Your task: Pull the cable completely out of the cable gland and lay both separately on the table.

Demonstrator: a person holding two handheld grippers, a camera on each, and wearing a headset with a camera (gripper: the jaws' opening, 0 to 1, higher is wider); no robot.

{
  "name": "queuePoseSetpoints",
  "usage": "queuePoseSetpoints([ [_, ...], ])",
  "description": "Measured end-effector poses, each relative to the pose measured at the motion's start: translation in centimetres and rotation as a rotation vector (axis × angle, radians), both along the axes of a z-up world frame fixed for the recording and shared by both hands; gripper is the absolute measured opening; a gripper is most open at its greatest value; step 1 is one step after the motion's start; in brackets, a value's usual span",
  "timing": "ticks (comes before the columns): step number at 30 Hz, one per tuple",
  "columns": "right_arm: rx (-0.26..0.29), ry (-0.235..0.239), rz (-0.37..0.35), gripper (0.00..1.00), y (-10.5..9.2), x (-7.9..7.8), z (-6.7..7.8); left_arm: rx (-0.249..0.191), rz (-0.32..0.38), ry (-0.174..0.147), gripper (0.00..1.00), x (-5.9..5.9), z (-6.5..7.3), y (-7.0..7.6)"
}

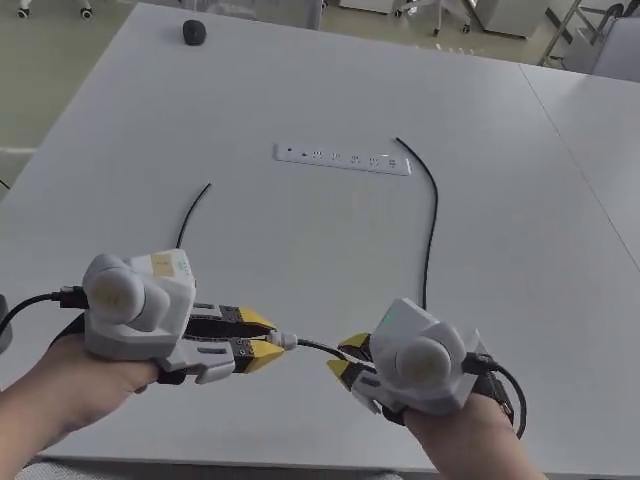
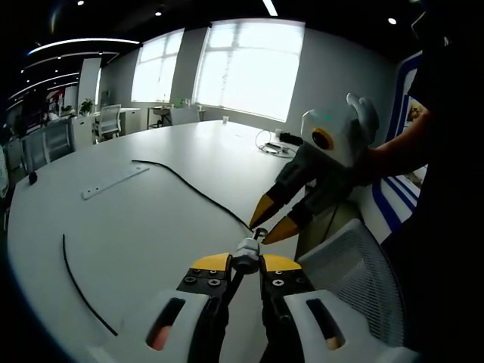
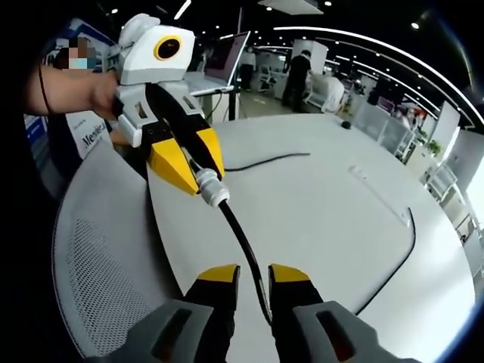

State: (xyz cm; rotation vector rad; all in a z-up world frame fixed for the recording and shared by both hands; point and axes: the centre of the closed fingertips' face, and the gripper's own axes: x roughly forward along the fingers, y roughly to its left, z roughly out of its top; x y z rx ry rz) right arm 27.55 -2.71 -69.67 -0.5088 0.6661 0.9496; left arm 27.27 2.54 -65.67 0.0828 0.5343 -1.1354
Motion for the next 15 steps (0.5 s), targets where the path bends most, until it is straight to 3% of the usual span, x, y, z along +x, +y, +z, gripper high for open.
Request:
queuePoseSetpoints([
  [7,0.026,-0.063,0.056,0.14,2.2,-0.3,2.3,0.004,-0.001,0.005,0.15,-0.2,0.0,-0.1],
  [15,-0.041,-0.1,0.127,0.11,4.4,-0.2,2.2,0.008,0.0,0.004,0.15,-0.2,-0.2,-0.1],
])
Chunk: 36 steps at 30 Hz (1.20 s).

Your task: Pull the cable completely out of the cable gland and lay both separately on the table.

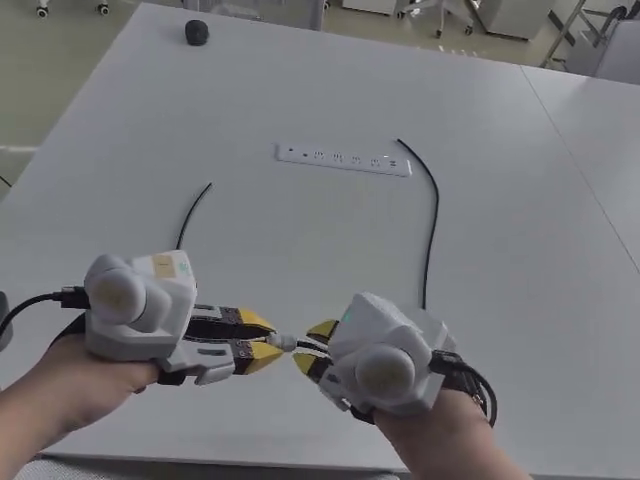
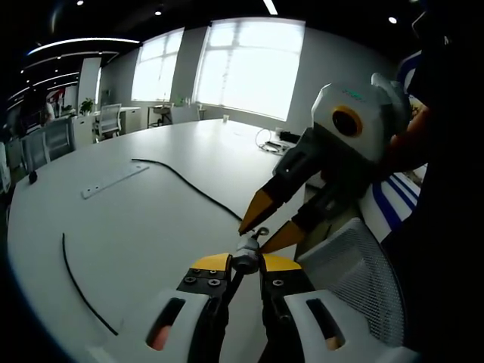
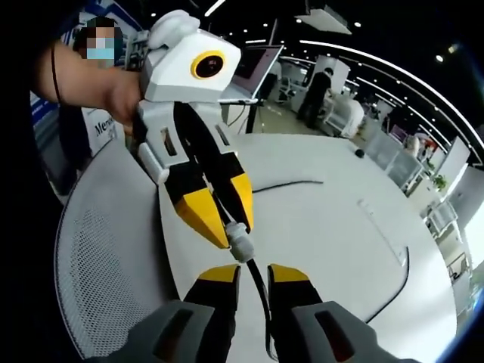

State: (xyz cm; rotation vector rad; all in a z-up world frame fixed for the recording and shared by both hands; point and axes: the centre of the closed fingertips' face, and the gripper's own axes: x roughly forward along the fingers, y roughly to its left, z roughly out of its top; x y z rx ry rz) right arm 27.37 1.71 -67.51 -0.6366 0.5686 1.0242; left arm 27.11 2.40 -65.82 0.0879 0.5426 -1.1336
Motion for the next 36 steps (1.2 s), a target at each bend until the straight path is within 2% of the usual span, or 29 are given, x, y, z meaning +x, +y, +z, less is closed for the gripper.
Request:
queuePoseSetpoints([
  [3,-0.015,0.003,0.005,0.07,0.2,0.1,-0.1,0.0,0.002,-0.003,0.15,0.1,0.0,0.0],
  [8,-0.046,-0.018,0.013,0.03,-0.1,0.4,-0.5,0.001,0.006,0.001,0.15,0.2,-0.1,0.1],
  [17,-0.015,0.003,-0.01,0.01,-0.1,0.6,-0.5,-0.006,0.016,0.005,0.15,0.4,-0.2,0.2],
  [30,0.026,0.078,-0.079,0.0,-1.0,0.5,-1.0,0.001,-0.002,-0.005,0.15,0.3,0.0,0.4],
  [36,0.054,0.129,-0.148,0.0,-1.6,0.6,-1.5,0.009,-0.012,-0.011,0.15,0.2,0.0,0.3],
])
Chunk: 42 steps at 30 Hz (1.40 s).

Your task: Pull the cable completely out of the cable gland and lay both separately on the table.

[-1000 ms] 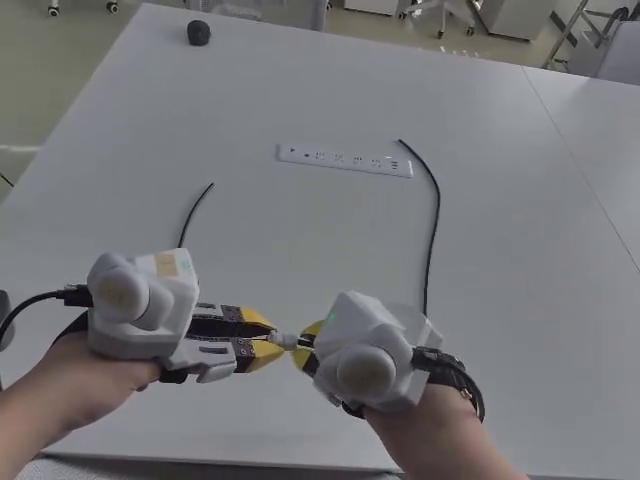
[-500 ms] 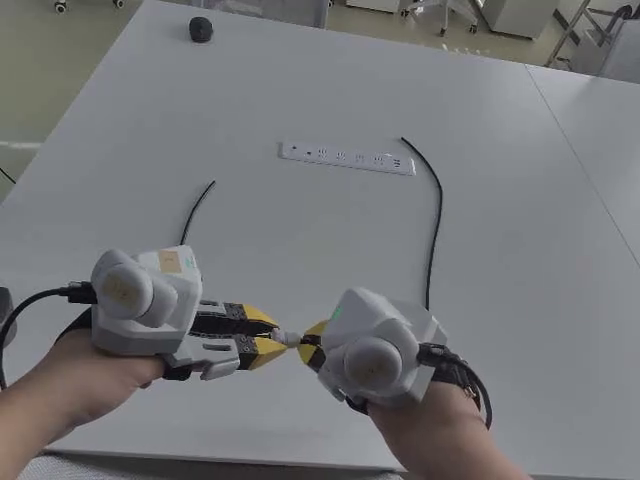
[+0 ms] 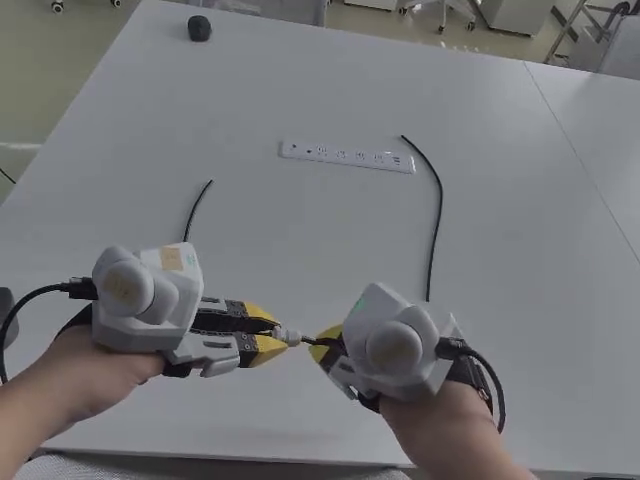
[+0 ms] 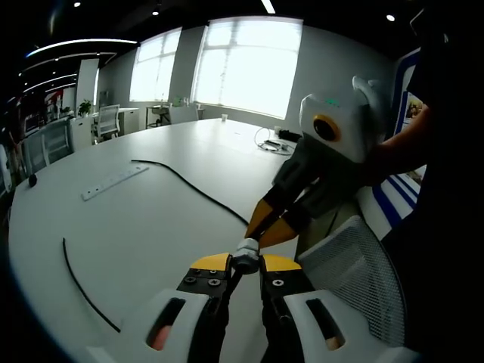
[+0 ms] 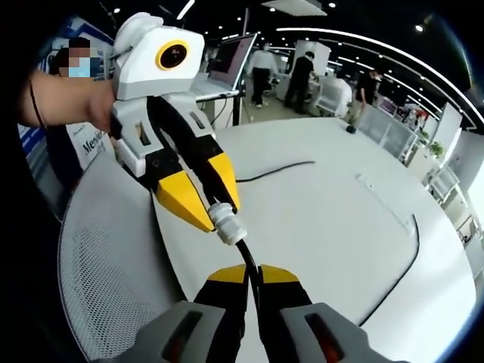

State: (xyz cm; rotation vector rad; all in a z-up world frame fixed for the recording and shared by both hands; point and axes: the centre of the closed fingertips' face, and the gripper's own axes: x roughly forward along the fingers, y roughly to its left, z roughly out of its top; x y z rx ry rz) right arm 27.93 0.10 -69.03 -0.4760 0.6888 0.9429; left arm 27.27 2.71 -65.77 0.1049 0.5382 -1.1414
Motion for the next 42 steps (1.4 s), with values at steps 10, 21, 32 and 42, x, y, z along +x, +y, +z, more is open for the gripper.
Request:
queuePoseSetpoints([
  [10,0.011,0.058,-0.092,0.0,-2.2,0.0,-1.4,-0.002,-0.002,0.004,0.15,-0.2,0.1,-0.2],
  [21,0.05,0.163,-0.215,0.0,-3.6,0.2,-2.6,-0.001,-0.008,0.0,0.15,-0.1,0.2,-0.4],
  [32,0.022,0.151,-0.205,0.0,-3.9,0.1,-3.0,-0.001,-0.003,0.003,0.15,-0.2,0.1,-0.3],
  [42,0.0,0.067,-0.094,0.04,-3.5,-0.1,-1.9,0.0,0.014,0.014,0.15,0.1,0.0,0.3],
])
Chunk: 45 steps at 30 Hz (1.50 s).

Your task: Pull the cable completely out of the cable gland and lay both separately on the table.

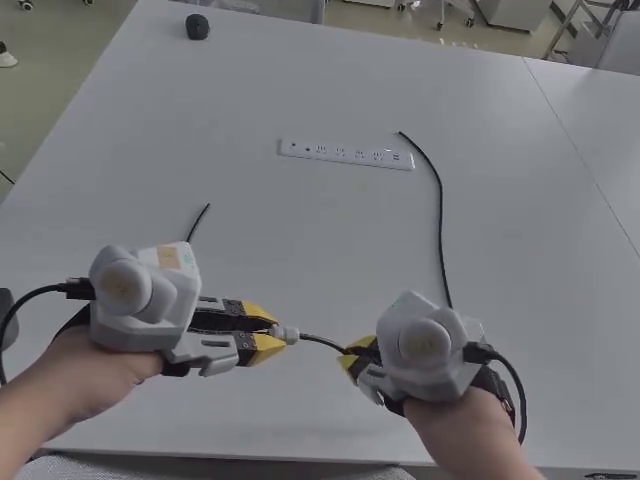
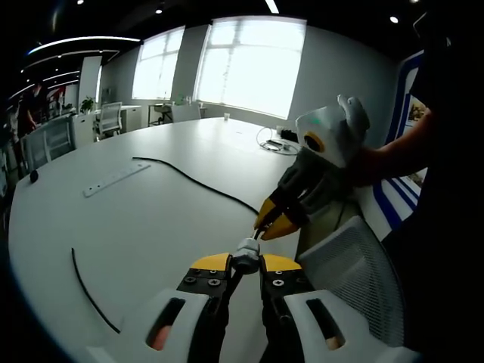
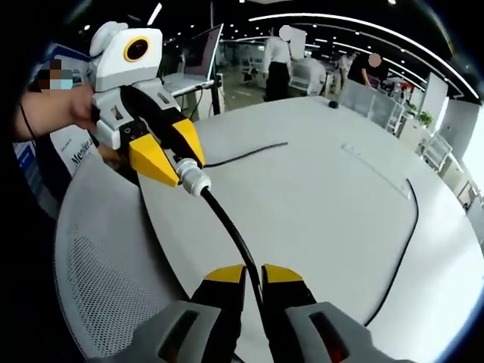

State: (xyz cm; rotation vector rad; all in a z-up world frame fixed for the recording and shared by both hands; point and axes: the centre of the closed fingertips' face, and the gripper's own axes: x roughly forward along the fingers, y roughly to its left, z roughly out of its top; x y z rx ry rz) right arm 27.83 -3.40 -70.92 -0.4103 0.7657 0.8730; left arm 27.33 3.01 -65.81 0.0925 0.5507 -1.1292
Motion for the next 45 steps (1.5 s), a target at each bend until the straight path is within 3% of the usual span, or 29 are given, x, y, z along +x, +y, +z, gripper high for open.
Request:
queuePoseSetpoints([
  [5,0.032,-0.061,0.057,0.17,1.6,0.1,2.8,0.002,-0.006,0.0,0.15,-0.1,-0.1,0.1],
  [6,0.025,-0.068,0.073,0.17,1.8,0.1,2.9,0.002,-0.006,0.0,0.15,0.0,-0.1,0.1],
  [10,-0.057,-0.177,0.235,0.16,3.8,0.0,3.3,0.001,-0.01,0.001,0.15,0.0,0.1,-0.1],
  [12,-0.09,-0.195,0.283,0.14,4.4,-0.2,3.2,-0.001,-0.012,0.0,0.15,0.0,0.2,-0.3],
  [13,-0.079,-0.2,0.284,0.14,4.8,-0.2,3.3,0.001,-0.013,0.0,0.15,0.0,0.2,-0.3],
  [17,-0.064,-0.195,0.295,0.07,5.5,-0.3,3.5,0.002,-0.014,-0.002,0.15,-0.1,0.2,-0.3],
  [19,-0.086,-0.2,0.313,0.04,5.5,-0.3,3.2,0.002,-0.013,-0.001,0.15,-0.1,0.1,-0.3],
  [27,-0.092,-0.196,0.324,0.01,5.2,-0.3,2.9,0.0,-0.01,0.006,0.15,-0.2,0.0,-0.3],
  [32,-0.078,-0.212,0.296,0.0,5.1,-0.1,3.1,-0.008,-0.009,0.002,0.15,0.0,0.2,-0.4],
  [42,-0.021,-0.16,0.218,0.0,4.3,0.2,2.6,0.001,-0.015,-0.003,0.15,0.3,0.0,-0.4],
  [45,-0.026,-0.153,0.202,0.0,3.6,0.5,2.2,0.002,-0.012,-0.003,0.15,0.5,0.0,-0.3],
])
